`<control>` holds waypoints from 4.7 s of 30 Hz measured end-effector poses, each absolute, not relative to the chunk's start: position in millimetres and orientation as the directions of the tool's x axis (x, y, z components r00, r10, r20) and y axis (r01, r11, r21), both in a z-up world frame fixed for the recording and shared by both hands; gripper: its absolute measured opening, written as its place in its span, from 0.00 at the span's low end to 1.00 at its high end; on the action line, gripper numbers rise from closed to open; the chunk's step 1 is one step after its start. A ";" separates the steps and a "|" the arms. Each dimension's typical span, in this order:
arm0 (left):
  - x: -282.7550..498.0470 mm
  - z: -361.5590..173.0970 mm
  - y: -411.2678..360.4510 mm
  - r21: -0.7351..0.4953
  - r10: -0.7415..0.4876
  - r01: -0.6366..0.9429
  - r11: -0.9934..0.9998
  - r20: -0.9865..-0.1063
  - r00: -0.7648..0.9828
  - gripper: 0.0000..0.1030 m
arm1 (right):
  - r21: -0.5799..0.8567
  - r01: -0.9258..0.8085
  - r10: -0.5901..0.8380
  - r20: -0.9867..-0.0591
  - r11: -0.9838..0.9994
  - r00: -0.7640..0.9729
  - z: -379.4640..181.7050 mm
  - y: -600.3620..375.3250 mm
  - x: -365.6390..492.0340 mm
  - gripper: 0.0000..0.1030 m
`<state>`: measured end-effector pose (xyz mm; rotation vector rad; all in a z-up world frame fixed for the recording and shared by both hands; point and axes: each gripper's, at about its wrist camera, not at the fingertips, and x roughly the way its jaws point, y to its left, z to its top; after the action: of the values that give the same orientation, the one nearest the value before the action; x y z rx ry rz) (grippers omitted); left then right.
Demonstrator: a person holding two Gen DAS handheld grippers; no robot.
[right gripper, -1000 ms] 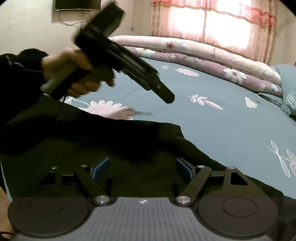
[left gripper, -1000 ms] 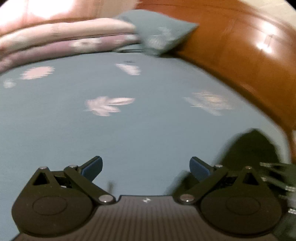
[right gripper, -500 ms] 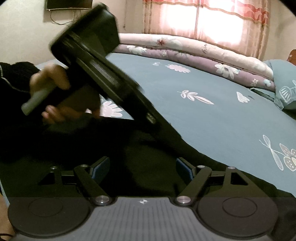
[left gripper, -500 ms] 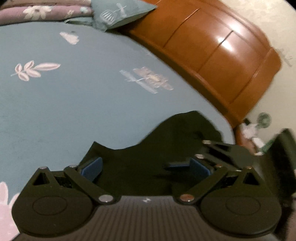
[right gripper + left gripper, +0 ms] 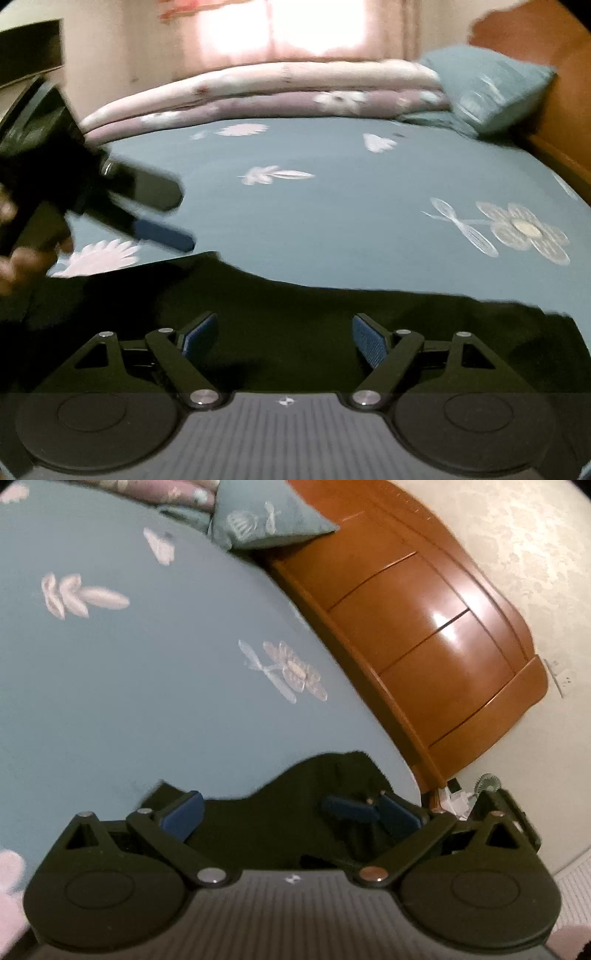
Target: Fold clothes
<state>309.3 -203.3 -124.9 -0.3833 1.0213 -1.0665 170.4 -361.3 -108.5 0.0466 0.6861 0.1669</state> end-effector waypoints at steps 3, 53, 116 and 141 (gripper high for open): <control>315.1 -150.2 -218.2 -0.698 -0.831 0.491 0.521 -0.546 0.105 0.98 | 0.093 -0.076 0.118 -0.635 0.993 0.763 -111.7 -373.4 169.9 0.81; 142.7 -125.3 -157.4 -0.540 -0.573 0.197 0.818 -0.742 0.348 0.99 | 0.680 0.361 0.051 -0.506 0.638 0.861 -160.4 -541.7 76.3 0.89; 120.7 -118.4 -166.0 -0.516 -0.613 0.394 0.761 -0.771 0.174 0.99 | 0.573 0.316 0.128 -0.603 0.756 0.788 -119.5 -421.9 71.0 0.93; 177.5 -91.8 62.0 -0.504 -0.454 0.062 0.862 -0.710 0.539 0.99 | 0.148 0.306 -0.072 -0.792 0.941 0.606 -111.5 -283.5 64.1 1.00</control>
<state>177.6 62.0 -91.8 -0.4531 0.9596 -0.3191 64.1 -283.5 -111.5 0.2819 0.8964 -0.2218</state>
